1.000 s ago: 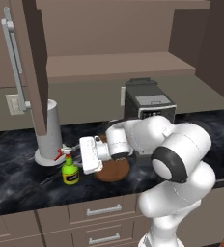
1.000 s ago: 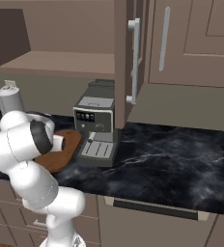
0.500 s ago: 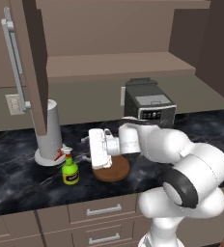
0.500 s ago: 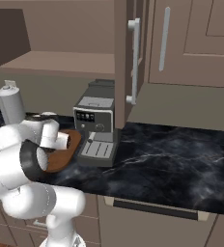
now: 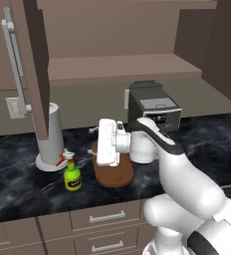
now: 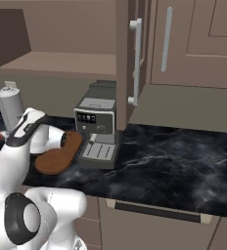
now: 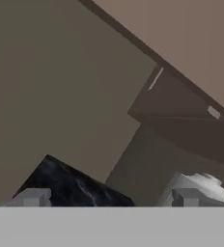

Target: Grab the spray bottle from the cabinet, then place it next to the cutting board for sanitizing. Then grab the dish brush from the countertop next to the sink and place it next to the cutting board.

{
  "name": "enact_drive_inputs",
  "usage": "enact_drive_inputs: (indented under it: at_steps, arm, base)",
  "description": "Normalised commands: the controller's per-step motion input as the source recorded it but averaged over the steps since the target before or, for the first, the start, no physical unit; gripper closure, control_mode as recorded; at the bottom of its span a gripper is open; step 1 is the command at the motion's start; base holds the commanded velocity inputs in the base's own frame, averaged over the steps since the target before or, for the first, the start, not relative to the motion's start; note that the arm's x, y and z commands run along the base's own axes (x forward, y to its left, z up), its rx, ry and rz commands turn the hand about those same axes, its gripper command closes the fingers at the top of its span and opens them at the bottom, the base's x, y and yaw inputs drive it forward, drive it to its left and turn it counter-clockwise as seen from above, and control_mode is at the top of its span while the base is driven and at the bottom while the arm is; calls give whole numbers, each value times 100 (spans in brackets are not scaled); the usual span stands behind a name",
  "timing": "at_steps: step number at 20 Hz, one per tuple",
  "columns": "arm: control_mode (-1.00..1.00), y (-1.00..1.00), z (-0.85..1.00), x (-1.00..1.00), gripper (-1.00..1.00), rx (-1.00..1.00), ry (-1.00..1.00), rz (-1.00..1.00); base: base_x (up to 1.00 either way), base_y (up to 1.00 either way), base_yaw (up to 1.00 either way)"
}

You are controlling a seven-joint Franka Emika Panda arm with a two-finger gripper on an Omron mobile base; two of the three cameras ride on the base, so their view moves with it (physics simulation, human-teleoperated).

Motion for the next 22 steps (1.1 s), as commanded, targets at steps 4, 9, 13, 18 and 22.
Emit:
enact_drive_inputs:
  at_steps: [4,9,13,18,22]
  arm:
    - [-100,-28,83,-21,-100,0,-1,-25]
    - [-100,-28,81,-26,-100,0,1,-20]
    - [-100,-38,80,-28,-100,0,14,-24]
    - [-100,-52,61,-40,-100,0,15,-28]
    - [-100,-52,48,-34,-100,0,18,-28]
  base:
    - [0,0,0]
    - [0,0,0]
    - [0,0,0]
    - [0,0,0]
    - [0,0,0]
